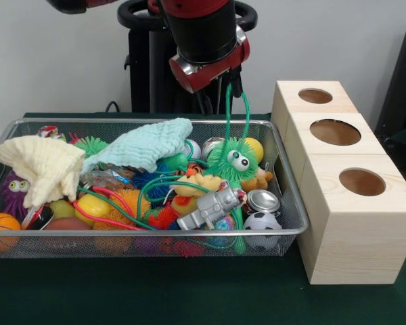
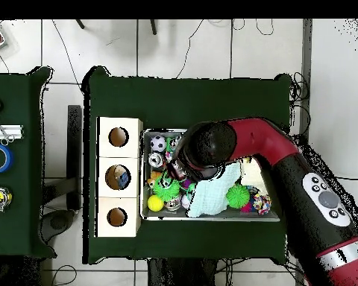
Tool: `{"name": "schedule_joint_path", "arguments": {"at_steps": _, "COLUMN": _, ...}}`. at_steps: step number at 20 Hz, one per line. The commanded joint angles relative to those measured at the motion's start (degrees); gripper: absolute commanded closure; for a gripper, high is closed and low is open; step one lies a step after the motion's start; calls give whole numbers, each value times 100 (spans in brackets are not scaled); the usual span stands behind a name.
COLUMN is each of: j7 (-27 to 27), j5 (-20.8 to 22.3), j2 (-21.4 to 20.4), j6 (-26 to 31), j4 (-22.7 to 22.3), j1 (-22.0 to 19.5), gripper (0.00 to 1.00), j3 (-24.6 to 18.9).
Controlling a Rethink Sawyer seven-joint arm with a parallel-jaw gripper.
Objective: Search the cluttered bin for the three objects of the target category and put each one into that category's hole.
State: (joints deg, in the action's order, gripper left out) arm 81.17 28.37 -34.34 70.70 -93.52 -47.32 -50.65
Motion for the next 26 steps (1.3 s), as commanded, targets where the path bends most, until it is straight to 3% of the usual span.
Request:
{"name": "schedule_joint_path", "arguments": {"at_steps": 1, "j7": -1201, "j5": 120, "j2": 517, "j6": 503, "j4": 765, "j1": 3, "gripper": 0, "j3": 244}}
{"name": "schedule_joint_path", "arguments": {"at_steps": 3, "j7": -1046, "j5": 119, "j2": 591, "j6": 467, "j4": 755, "j1": 14, "gripper": 0, "j3": 279}}
{"name": "schedule_joint_path", "arguments": {"at_steps": 7, "j7": -595, "j5": -40, "j2": 283, "j6": 491, "j4": 580, "j1": -16, "gripper": 0, "j3": 278}}
{"name": "schedule_joint_path", "arguments": {"at_steps": 12, "j7": -319, "j5": -281, "j2": 296, "j6": 1055, "j4": 1043, "j1": 168, "gripper": 0, "j3": 394}}
{"name": "schedule_joint_path", "arguments": {"at_steps": 19, "j7": -986, "j5": 52, "j2": 828, "j6": 1181, "j4": 1883, "j1": 325, "gripper": 0, "j3": 473}}
{"name": "schedule_joint_path", "arguments": {"at_steps": 26, "j7": -1287, "j5": 376, "j2": 619, "j6": 883, "j4": 1797, "j1": 127, "gripper": 0, "j3": 473}}
